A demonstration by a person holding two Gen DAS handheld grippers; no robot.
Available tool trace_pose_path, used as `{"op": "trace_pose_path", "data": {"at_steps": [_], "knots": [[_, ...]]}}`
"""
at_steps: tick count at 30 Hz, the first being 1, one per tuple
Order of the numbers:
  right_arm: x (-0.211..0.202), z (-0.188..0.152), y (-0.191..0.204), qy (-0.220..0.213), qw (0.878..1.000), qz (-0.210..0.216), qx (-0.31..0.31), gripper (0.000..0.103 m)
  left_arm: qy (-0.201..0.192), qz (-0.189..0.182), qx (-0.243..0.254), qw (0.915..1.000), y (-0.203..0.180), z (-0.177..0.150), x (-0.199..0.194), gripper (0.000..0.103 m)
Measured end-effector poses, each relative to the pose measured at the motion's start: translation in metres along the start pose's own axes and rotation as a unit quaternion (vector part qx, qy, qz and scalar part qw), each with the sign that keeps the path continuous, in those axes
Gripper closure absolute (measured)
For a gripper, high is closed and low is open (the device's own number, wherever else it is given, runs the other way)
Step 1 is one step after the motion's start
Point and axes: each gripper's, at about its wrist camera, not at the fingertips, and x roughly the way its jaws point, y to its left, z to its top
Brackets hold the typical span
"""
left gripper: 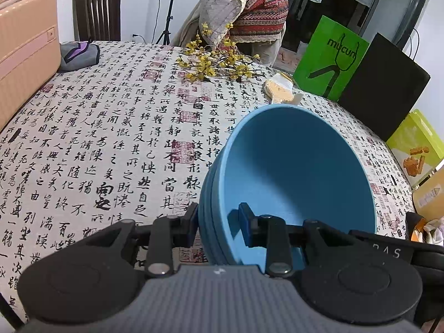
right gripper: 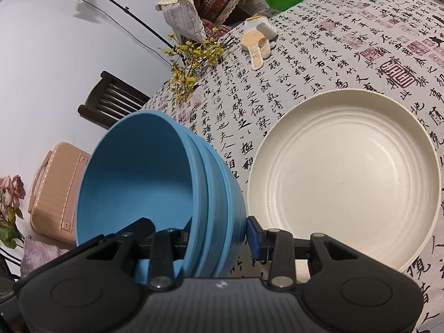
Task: Organize plates and bowls
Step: 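Carry the held blue bowl stack with both tools toward the cream plates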
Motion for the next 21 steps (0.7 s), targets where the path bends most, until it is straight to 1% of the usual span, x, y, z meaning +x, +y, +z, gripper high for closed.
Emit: {"op": "trace_pose_path", "data": {"at_steps": [21], "knots": [[-0.021, 0.007, -0.024, -0.017, 1.000, -0.004, 0.016, 0.067, 0.008, -0.016, 0.012, 0.9998, -0.031, -0.003, 0.006, 0.073]]}}
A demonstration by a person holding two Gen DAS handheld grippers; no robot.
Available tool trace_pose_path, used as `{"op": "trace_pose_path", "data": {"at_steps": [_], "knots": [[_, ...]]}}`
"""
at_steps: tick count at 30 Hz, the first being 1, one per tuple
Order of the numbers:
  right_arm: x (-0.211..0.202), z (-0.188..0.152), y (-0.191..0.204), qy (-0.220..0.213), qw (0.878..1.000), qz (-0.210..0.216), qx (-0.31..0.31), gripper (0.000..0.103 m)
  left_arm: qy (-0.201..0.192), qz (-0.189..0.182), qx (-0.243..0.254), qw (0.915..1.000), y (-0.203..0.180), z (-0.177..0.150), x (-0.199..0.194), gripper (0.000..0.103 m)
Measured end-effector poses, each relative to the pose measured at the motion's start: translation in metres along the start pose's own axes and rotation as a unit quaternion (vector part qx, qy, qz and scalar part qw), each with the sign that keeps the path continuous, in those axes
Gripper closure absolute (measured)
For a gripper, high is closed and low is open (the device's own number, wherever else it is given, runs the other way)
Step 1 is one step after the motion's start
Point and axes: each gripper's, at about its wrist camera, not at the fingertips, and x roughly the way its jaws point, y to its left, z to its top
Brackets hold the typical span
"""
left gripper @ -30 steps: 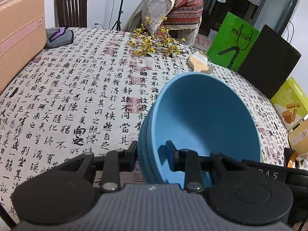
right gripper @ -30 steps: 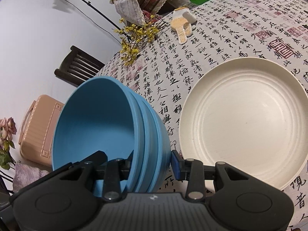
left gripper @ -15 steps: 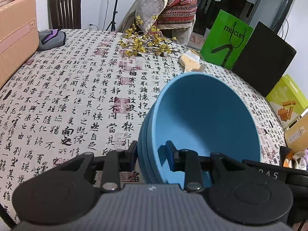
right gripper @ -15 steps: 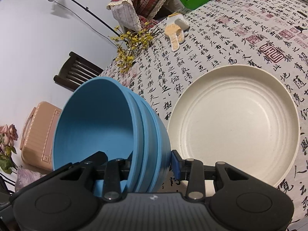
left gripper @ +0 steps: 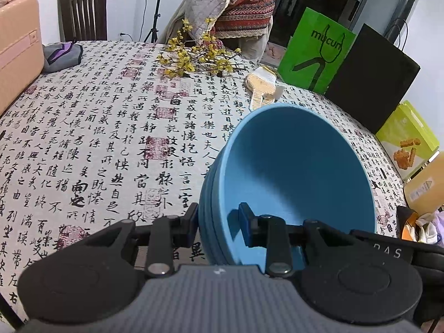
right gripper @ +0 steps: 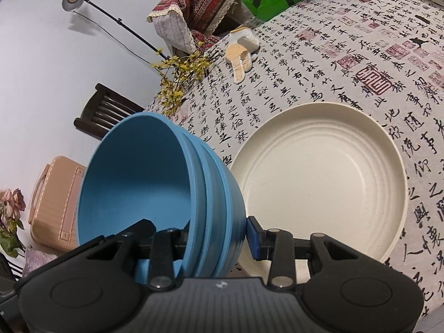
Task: Organize plates and bowls
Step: 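Carry the held blue bowl stack with both tools toward the cream plates, then lower the blue bowl stack with both tools onto the cream plate stack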
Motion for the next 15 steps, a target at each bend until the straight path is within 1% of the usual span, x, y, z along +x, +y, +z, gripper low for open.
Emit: {"op": "trace_pose_path", "data": {"at_steps": [15], "knots": [[-0.013, 0.006, -0.020, -0.011, 1.000, -0.008, 0.013, 0.067, 0.010, -0.012, 0.007, 0.9998, -0.020, -0.002, 0.009, 0.073]]}}
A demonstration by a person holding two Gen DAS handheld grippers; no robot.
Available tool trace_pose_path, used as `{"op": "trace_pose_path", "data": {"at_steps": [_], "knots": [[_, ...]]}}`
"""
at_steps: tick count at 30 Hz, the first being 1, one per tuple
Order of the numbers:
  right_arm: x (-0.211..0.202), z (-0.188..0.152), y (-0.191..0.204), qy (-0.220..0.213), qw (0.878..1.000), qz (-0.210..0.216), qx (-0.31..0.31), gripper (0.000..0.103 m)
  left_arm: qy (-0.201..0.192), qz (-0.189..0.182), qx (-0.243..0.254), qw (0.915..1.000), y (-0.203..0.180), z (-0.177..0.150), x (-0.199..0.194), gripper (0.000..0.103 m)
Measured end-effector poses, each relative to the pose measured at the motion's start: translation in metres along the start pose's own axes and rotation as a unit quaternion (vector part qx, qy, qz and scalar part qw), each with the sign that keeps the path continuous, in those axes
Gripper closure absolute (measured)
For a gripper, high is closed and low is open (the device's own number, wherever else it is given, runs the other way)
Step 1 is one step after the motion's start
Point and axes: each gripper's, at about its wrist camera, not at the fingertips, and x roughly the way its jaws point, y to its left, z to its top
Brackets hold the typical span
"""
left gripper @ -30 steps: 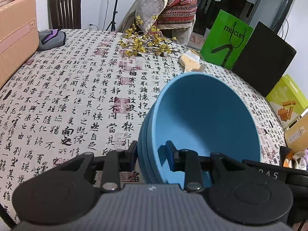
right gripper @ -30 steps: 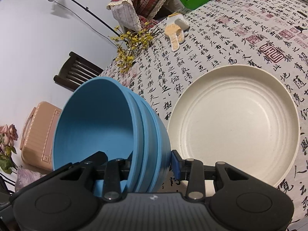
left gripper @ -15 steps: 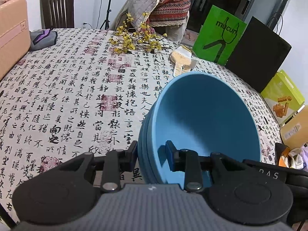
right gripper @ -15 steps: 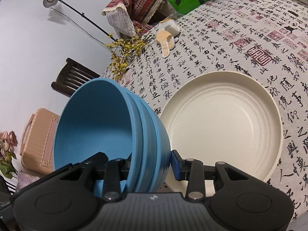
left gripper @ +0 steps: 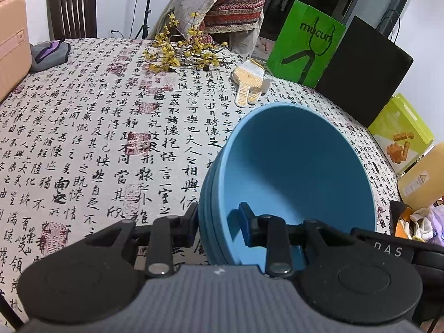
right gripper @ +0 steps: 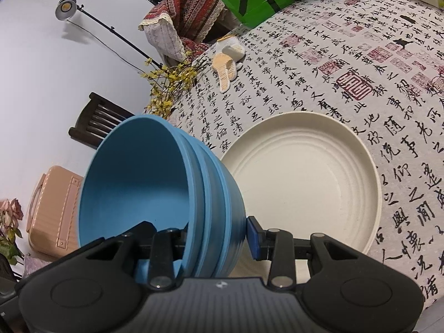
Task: Organize plates and bowls
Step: 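Lower the blue bowl stack with both tools onto the cream plate stack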
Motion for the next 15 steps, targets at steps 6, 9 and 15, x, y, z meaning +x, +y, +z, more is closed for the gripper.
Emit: {"op": "trace_pose_path", "data": {"at_steps": [6, 9, 15], "knots": [[-0.002, 0.002, -0.007, -0.003, 1.000, -0.004, 0.005, 0.067, 0.005, -0.005, 0.003, 1.0000, -0.007, -0.001, 0.004, 0.073], [-0.004, 0.004, -0.012, -0.004, 1.000, -0.005, 0.007, 0.067, 0.007, -0.006, 0.006, 0.9999, -0.011, -0.001, 0.007, 0.073], [-0.009, 0.007, -0.022, -0.009, 1.000, -0.011, 0.014, 0.067, 0.013, -0.014, 0.012, 0.9997, -0.021, -0.001, 0.013, 0.073]]}}
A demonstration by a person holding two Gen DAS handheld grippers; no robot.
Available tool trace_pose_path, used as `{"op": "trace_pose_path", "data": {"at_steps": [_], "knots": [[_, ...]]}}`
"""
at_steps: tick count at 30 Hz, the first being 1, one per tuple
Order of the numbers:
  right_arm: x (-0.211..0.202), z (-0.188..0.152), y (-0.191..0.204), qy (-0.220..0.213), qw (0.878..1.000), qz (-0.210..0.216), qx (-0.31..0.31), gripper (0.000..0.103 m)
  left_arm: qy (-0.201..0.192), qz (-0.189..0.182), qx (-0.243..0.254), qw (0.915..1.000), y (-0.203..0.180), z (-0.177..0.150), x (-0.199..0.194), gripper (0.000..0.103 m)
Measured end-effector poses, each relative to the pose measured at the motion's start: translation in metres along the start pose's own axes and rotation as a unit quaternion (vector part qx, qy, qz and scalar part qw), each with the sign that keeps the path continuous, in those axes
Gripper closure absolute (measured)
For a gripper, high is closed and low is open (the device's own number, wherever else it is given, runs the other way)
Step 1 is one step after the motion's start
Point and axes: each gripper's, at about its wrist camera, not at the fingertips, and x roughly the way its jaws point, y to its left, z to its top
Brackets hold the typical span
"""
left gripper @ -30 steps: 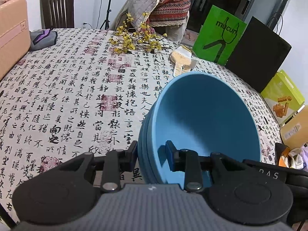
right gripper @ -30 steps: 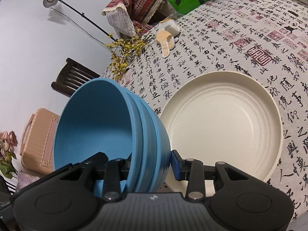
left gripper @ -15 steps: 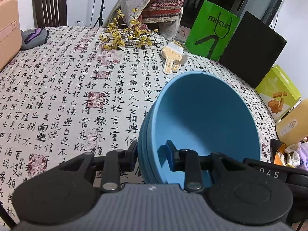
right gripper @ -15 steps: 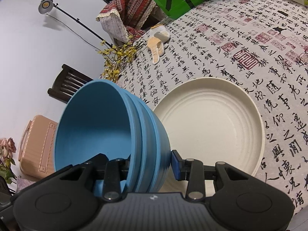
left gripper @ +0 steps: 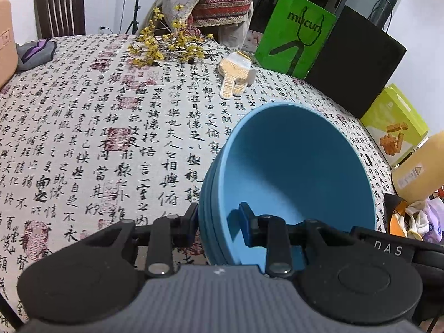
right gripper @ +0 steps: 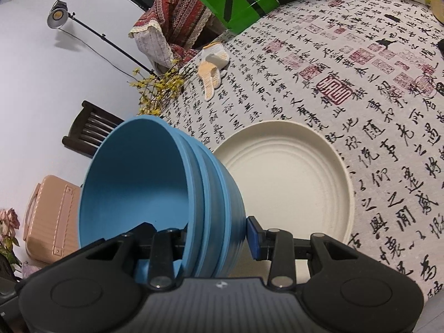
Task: Organize plates and bowls
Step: 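Lower the blue bowl stack with both tools onto the cream plate stack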
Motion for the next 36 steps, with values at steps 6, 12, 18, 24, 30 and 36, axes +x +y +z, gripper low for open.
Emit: {"op": "trace_pose_path", "data": {"at_steps": [6, 12, 18, 24, 30, 36], "knots": [[-0.003, 0.003, -0.012, -0.003, 1.000, -0.007, 0.009, 0.067, 0.008, -0.007, 0.008, 0.9999, -0.010, -0.002, 0.009, 0.073], [-0.006, 0.008, -0.023, -0.007, 1.000, -0.013, 0.017, 0.067, 0.016, -0.016, 0.011, 0.9997, -0.018, -0.003, 0.016, 0.073], [-0.008, 0.013, -0.032, -0.010, 1.000, -0.019, 0.020, 0.067, 0.023, -0.022, 0.013, 0.9994, -0.025, -0.003, 0.024, 0.073], [-0.005, 0.017, -0.040, -0.010, 0.999, -0.026, 0.023, 0.067, 0.033, -0.025, 0.013, 0.9991, -0.028, -0.003, 0.033, 0.072], [-0.001, 0.022, -0.044, -0.011, 0.999, -0.032, 0.021, 0.067, 0.041, -0.030, 0.011, 0.9987, -0.030, -0.003, 0.041, 0.072], [0.005, 0.024, -0.046, -0.008, 0.999, -0.036, 0.022, 0.067, 0.044, -0.030, 0.010, 0.9985, -0.030, -0.002, 0.047, 0.073]]}}
